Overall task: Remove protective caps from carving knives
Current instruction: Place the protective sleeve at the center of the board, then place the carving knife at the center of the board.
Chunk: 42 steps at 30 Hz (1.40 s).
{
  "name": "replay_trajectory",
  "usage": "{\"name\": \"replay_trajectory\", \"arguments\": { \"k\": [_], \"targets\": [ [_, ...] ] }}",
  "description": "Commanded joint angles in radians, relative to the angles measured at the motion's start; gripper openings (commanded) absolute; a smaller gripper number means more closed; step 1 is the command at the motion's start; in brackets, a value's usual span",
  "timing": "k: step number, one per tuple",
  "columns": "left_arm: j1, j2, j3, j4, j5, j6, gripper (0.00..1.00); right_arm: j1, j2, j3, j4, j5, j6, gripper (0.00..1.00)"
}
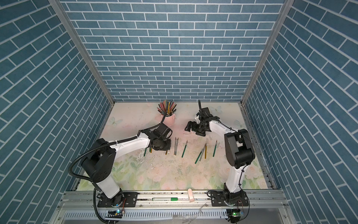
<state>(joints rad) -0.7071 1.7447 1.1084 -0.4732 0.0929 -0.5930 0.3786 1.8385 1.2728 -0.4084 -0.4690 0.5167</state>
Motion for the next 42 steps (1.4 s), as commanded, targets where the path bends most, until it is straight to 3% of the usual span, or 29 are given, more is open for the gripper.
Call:
{"name": "replay_trajectory", "arguments": {
  "k": [1,12,18,22,26,30,35,42],
  "targets": [
    [0.005,0.026,0.023,0.002,-0.045,-0.029,0.13,0.000,-0.060,-0.032,-0.022,0.041,-0.030,0.98],
    [0.003,0.091,0.033,0.033,-0.039,-0.056,0.13,-0.010,-0.156,-0.097,-0.029,0.056,-0.035,0.98],
    [0.003,0.091,0.034,0.027,-0.046,-0.059,0.19,-0.016,-0.185,-0.125,-0.020,0.074,-0.025,0.98],
    [0.003,0.072,0.047,0.002,-0.060,-0.056,0.33,-0.020,-0.215,-0.137,-0.029,0.109,-0.026,0.98],
    [0.005,0.019,0.057,-0.025,-0.088,-0.058,0.65,-0.030,-0.240,-0.148,-0.033,0.112,-0.030,0.98],
    [0.007,-0.033,0.075,-0.085,-0.147,-0.057,0.85,-0.043,-0.260,-0.158,-0.031,0.109,-0.032,0.98],
    [0.029,-0.076,0.085,-0.191,-0.248,-0.074,0.94,-0.054,-0.270,-0.150,-0.031,0.070,-0.056,0.98],
    [0.096,-0.106,0.038,-0.246,-0.281,-0.089,0.95,-0.058,-0.279,-0.158,-0.020,0.058,-0.058,0.97]
  ]
}}
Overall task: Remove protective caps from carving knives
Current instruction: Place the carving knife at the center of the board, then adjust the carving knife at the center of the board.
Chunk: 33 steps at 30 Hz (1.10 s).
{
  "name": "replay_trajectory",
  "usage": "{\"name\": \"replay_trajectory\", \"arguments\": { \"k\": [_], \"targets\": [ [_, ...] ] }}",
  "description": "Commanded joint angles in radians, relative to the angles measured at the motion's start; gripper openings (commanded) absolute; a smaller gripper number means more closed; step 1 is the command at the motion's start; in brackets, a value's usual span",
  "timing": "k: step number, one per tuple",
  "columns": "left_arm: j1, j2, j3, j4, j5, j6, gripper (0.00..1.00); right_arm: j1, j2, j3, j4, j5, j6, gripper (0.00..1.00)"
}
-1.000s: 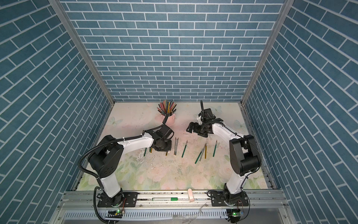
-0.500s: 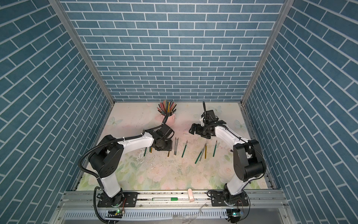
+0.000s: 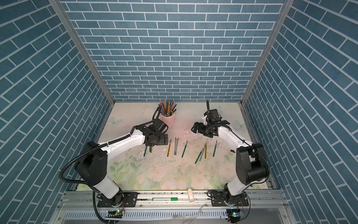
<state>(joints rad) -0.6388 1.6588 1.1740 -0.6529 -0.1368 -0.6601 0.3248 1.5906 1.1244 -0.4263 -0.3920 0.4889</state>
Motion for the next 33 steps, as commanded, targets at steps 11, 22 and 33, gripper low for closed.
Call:
{"name": "replay_trajectory", "arguments": {
  "k": [11,22,33],
  "targets": [
    [0.076,0.035,-0.046,-0.042,-0.025,0.009,0.80,-0.025,-0.022,-0.035,0.012,-0.051,-0.021,0.97],
    [0.084,0.137,-0.016,0.002,-0.018,0.046,0.59,-0.045,-0.016,-0.041,0.009,-0.069,-0.024,0.96],
    [0.105,0.173,-0.024,0.039,0.008,0.053,0.54,-0.060,-0.006,-0.044,0.014,-0.078,-0.026,0.96]
  ]
}}
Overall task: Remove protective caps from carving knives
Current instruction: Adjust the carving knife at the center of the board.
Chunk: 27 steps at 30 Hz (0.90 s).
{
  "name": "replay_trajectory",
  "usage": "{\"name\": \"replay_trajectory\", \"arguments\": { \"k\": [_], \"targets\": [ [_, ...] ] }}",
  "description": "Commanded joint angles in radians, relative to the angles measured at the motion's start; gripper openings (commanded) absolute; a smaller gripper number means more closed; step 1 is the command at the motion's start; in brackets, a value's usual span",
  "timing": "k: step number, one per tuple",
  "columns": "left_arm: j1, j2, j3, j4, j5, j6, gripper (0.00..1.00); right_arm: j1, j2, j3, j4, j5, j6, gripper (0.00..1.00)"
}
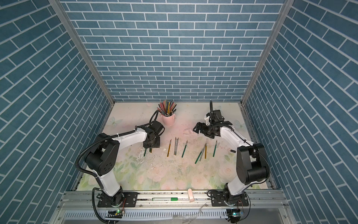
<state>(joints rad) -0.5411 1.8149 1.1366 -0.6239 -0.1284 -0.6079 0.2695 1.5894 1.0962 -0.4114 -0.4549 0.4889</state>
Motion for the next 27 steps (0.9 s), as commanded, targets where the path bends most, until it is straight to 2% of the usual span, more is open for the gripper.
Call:
{"name": "replay_trajectory", "arguments": {
  "k": [1,14,27],
  "targets": [
    [0.008,0.018,0.015,0.011,0.003,0.002,0.53,-0.007,-0.005,-0.016,0.000,-0.015,-0.026,0.96],
    [0.009,0.008,0.023,0.006,0.008,0.004,0.50,-0.019,-0.007,-0.027,0.007,-0.020,-0.025,0.96],
    [0.007,-0.037,0.042,-0.008,0.020,-0.005,0.56,-0.023,-0.008,-0.033,0.017,-0.027,-0.021,0.95]
  ]
}}
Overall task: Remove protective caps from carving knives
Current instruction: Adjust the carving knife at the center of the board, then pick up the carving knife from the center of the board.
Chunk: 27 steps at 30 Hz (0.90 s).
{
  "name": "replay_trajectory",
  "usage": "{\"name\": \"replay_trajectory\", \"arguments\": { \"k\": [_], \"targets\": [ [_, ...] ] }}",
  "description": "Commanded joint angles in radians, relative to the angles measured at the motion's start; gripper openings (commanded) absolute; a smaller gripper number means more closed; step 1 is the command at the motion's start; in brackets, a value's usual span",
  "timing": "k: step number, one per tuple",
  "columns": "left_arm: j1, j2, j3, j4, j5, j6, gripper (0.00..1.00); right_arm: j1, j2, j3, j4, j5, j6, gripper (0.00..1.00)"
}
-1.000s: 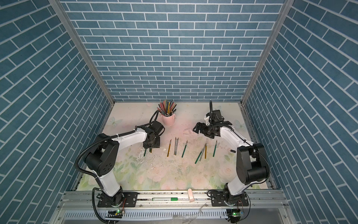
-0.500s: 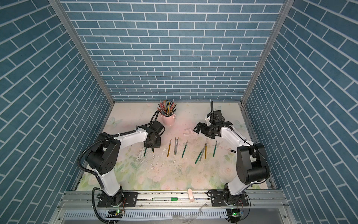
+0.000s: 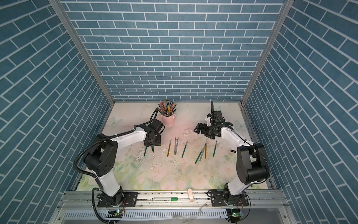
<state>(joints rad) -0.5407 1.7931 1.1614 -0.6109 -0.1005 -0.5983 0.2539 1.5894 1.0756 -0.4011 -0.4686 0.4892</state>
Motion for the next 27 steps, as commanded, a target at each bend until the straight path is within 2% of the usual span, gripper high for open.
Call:
{"name": "replay_trajectory", "arguments": {
  "k": [1,13,27],
  "targets": [
    [0.007,-0.011,0.017,-0.018,-0.005,-0.014,0.56,-0.007,-0.008,-0.014,0.006,-0.013,-0.021,0.95],
    [0.005,0.038,-0.003,0.015,0.012,-0.016,0.47,-0.008,-0.016,-0.025,0.004,-0.011,-0.021,0.95],
    [0.006,0.048,-0.046,0.015,-0.010,-0.024,0.45,-0.010,-0.003,-0.028,0.011,-0.019,-0.020,0.95]
  ]
}}
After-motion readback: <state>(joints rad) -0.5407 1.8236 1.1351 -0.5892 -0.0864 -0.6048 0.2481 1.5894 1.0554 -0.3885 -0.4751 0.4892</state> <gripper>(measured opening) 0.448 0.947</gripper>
